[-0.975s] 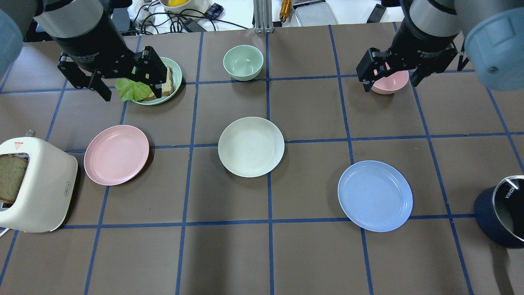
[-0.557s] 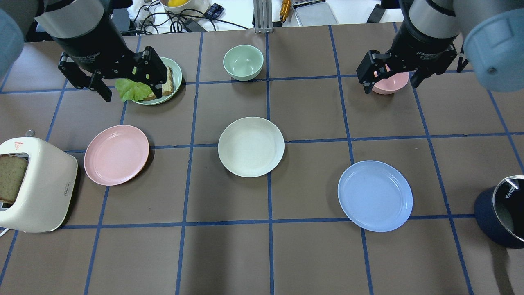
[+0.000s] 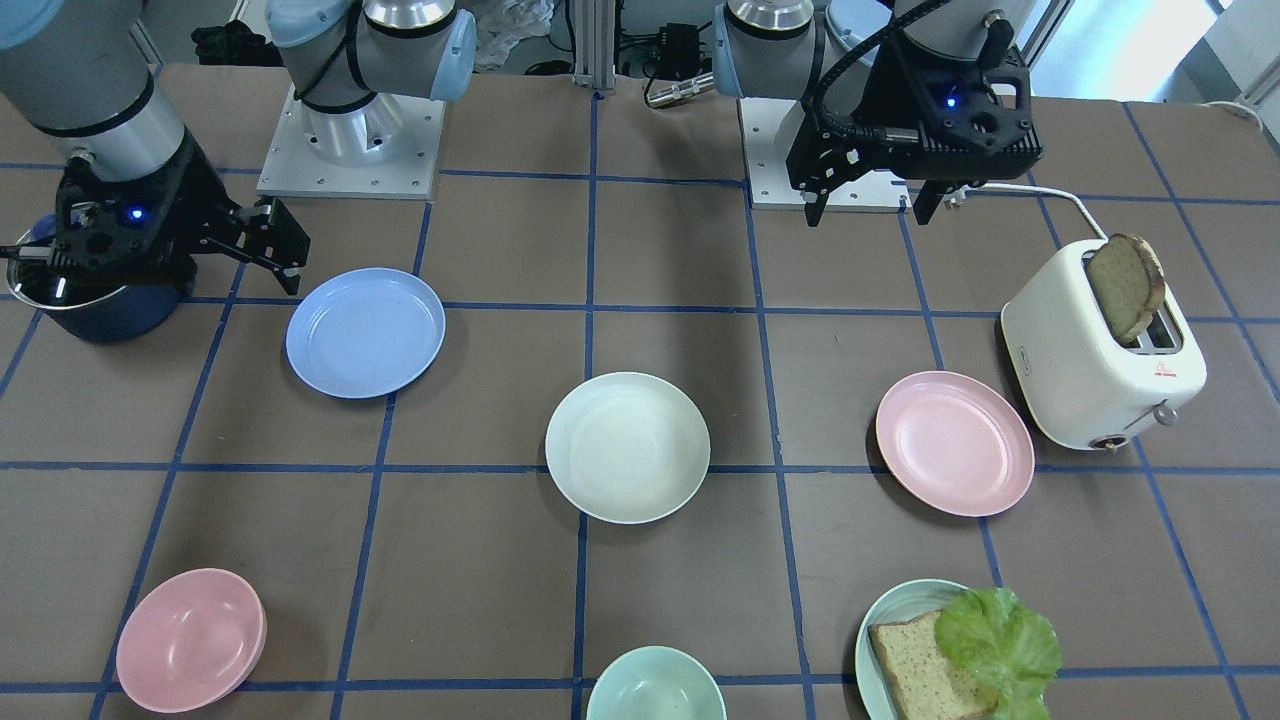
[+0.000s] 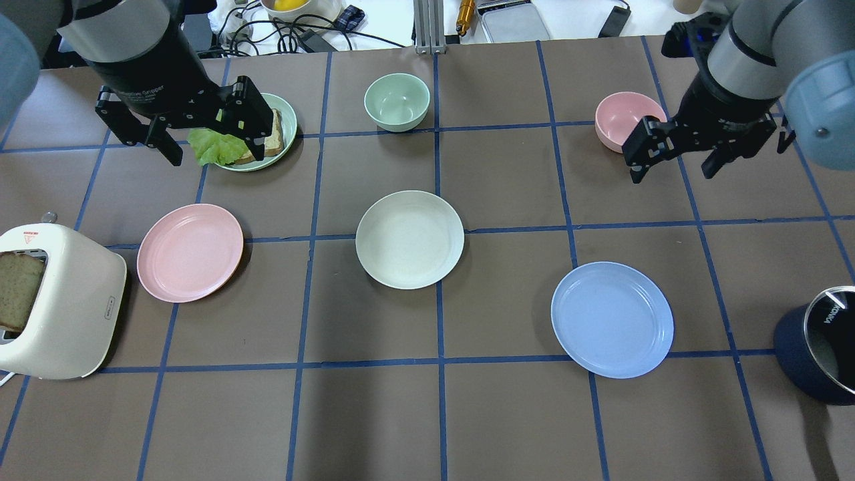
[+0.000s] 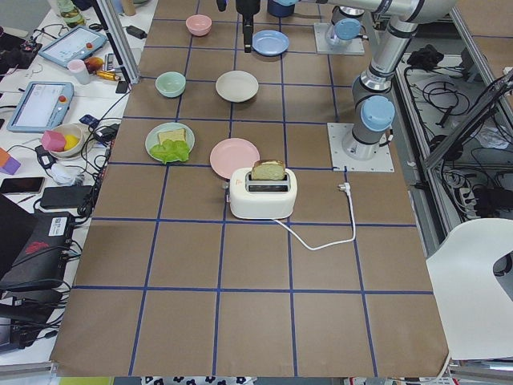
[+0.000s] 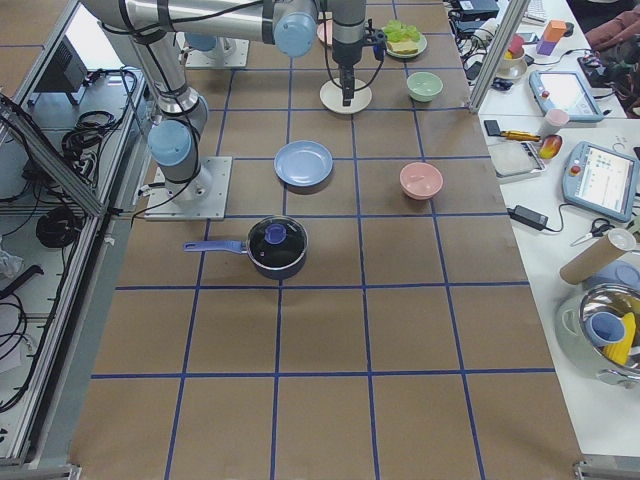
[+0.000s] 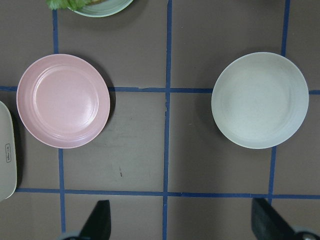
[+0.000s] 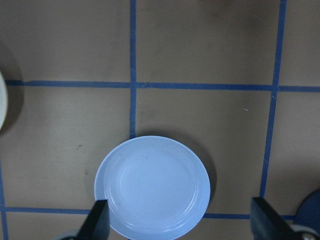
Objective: Stack three plates with pink and blue
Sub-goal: 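Move the right gripper to the blue plate while the left nears the pink plate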
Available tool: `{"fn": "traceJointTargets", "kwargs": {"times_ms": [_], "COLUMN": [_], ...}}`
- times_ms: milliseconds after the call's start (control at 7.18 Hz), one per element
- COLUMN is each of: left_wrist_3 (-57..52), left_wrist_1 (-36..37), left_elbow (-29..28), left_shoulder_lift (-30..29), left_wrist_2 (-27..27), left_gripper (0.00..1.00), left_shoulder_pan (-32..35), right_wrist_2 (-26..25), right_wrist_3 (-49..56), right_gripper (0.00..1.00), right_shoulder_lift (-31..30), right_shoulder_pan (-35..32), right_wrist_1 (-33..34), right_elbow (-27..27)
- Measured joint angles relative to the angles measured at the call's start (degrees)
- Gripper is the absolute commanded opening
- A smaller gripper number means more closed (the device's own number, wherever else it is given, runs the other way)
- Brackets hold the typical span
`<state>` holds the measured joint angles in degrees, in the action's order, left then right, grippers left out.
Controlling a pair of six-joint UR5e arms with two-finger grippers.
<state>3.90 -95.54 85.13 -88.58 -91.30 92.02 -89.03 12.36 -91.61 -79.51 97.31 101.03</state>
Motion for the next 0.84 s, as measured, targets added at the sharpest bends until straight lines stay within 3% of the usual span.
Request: {"fn": "traceJointTargets", "kwargs": {"times_ms": [278,835], "left_wrist_3": [0.5,-0.2], "left_wrist_1": [0.0,0.5], "left_elbow": [-0.3,1.3], "left_shoulder_lift": [-0.4,-1.8], "left_wrist_2": [0.2,0.4], "left_gripper": [1.0,1.0], "left_shoulder_pan": [0.0,-0.8], "right_wrist_2": [0.1,0.4], "right_wrist_3": [6.5,10.3], "right_gripper": [1.0,1.0], "right_shoulder_lift": [0.0,0.1], "right_shoulder_pan": [5.2,10.1], "right_wrist_1": [5.8,25.4], "right_elbow": [7.6,25.4]}}
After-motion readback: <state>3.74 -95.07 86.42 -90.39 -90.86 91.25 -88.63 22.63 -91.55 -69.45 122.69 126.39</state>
